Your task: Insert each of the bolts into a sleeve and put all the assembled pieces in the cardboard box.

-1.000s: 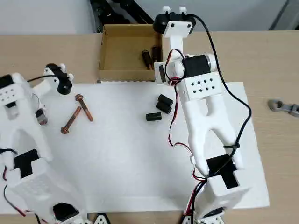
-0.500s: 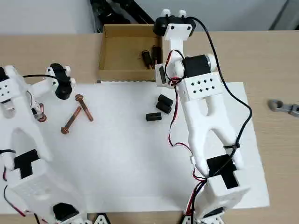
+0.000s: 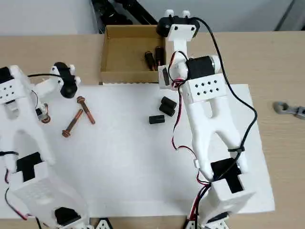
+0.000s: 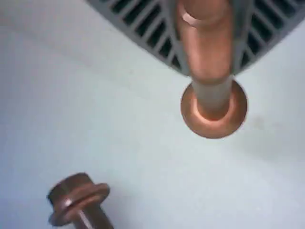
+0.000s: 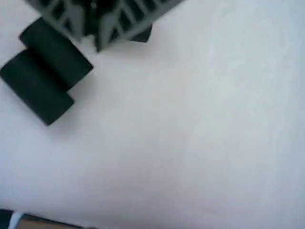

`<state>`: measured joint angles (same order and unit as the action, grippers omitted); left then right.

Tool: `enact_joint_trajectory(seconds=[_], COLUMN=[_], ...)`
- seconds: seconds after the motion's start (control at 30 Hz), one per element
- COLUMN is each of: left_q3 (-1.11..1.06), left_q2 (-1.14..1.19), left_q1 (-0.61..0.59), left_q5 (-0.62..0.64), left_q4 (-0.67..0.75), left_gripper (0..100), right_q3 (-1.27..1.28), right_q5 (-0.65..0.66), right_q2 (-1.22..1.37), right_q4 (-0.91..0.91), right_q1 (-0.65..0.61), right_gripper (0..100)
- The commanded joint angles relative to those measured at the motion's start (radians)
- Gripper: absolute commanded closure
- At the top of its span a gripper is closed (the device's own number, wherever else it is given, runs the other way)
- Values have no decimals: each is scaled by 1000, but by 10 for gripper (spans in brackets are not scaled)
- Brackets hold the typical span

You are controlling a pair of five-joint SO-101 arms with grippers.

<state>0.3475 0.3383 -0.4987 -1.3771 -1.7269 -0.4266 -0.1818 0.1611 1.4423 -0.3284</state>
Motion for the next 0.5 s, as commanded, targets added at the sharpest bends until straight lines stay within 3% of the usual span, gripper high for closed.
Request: enact_joint_trajectory(seconds=[0.0,0.27,0.47], left_q3=[-1,-8,-10], left_q2=[17,91,87], left_q1=[2,-20,64], left_q5=[21,14,-61], left_q4=[-5,5,-3], left_gripper=[994,994,994], right_q3=[-40,-40,-40], right_q5=[-12,-14,-14], right_q2=[-64,-58,-62], right_q4=[2,-4,-2], right_q1=[-19,-44,-44], right_gripper=[994,994,994])
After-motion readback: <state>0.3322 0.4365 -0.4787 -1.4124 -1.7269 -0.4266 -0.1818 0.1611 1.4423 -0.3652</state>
